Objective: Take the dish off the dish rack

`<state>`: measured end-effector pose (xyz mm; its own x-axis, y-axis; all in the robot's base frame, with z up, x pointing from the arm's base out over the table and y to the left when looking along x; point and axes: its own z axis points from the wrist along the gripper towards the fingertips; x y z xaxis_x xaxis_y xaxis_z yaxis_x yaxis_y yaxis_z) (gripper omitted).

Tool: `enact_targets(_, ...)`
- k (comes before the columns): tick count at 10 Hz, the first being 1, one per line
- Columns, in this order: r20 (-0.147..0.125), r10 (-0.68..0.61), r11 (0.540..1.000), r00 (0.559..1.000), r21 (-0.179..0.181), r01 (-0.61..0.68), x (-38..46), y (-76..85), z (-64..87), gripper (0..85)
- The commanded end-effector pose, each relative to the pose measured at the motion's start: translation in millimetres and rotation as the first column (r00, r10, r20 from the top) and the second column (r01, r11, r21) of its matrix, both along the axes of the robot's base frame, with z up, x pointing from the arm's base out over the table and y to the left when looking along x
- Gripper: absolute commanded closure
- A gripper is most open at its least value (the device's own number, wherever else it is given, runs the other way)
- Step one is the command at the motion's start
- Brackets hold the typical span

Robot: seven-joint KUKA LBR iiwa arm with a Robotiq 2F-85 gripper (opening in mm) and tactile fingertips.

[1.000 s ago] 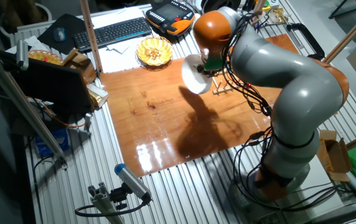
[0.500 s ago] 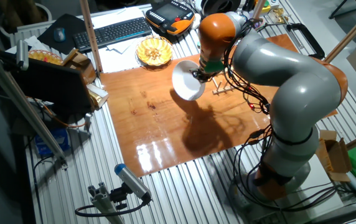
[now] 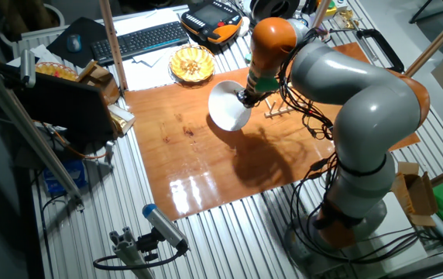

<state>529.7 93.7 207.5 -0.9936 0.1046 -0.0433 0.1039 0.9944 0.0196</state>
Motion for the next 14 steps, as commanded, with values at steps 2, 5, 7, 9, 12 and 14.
enact_targets(2,-0.011,-0.007,1.0,1.0,0.022,0.007,-0.1,1.2,-3.5,84.0)
enact_targets(5,-0.013,0.0,1.0,1.0,-0.027,-0.001,-0.1,1.2,-3.5,84.0)
enact_targets(7,-0.005,-0.004,0.998,1.0,-0.064,0.004,-0.1,1.2,-3.5,84.0)
enact_targets(9,-0.007,-0.028,0.998,1.0,-0.057,0.027,-0.1,1.2,-3.5,84.0)
enact_targets(12,-0.04,-0.08,0.996,0.996,0.036,0.082,-0.1,1.2,-3.5,84.0)
enact_targets(14,-0.055,-0.099,0.993,0.994,0.064,0.103,-2.8,17.6,-8.9,84.0)
